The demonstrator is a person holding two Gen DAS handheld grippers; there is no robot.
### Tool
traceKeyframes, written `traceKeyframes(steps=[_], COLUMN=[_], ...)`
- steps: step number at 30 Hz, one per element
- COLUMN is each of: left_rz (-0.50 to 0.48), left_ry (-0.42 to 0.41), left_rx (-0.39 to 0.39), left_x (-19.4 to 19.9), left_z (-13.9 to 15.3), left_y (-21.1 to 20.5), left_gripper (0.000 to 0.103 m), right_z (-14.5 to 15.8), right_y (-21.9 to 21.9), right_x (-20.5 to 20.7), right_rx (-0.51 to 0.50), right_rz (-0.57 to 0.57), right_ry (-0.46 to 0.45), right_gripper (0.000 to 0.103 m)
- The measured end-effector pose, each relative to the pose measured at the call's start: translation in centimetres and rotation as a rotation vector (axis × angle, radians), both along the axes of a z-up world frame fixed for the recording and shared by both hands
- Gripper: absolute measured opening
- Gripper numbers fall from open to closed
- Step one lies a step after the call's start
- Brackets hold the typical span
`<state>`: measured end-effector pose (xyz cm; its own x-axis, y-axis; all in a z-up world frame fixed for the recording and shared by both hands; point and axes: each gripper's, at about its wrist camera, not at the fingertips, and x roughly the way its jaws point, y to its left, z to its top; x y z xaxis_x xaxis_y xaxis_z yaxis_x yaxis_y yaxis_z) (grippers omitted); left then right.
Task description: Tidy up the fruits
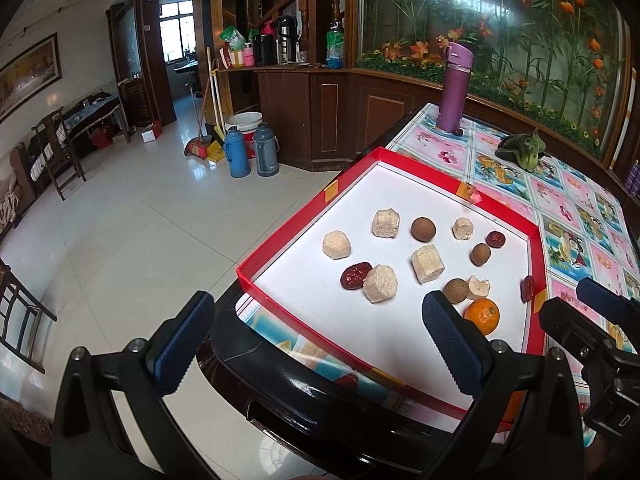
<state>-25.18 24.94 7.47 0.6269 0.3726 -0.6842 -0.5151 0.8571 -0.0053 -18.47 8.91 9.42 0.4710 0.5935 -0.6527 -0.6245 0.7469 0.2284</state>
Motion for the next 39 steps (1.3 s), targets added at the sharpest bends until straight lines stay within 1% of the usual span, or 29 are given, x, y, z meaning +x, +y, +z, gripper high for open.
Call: traceKeyframes(steps=[15,39], left_rz=[-0.007,-0.018], left_ry=[0.006,0.001], left_rx=[-0.005,-0.005], left_x=[-0.14,-0.44], left_z=[-0.3,-0.04], left_y=[0.26,-0.31], left_gripper=[0.103,0.103], right_z=[-0.22,0.4], right_y=[0.17,-0.28], right_x=[-0.3,-0.67], right_rx=[-0.005,-0.004], right_rz=[0.0,-0.01], right_ry=[0.024,0.006], right_gripper=[0.08,0.08])
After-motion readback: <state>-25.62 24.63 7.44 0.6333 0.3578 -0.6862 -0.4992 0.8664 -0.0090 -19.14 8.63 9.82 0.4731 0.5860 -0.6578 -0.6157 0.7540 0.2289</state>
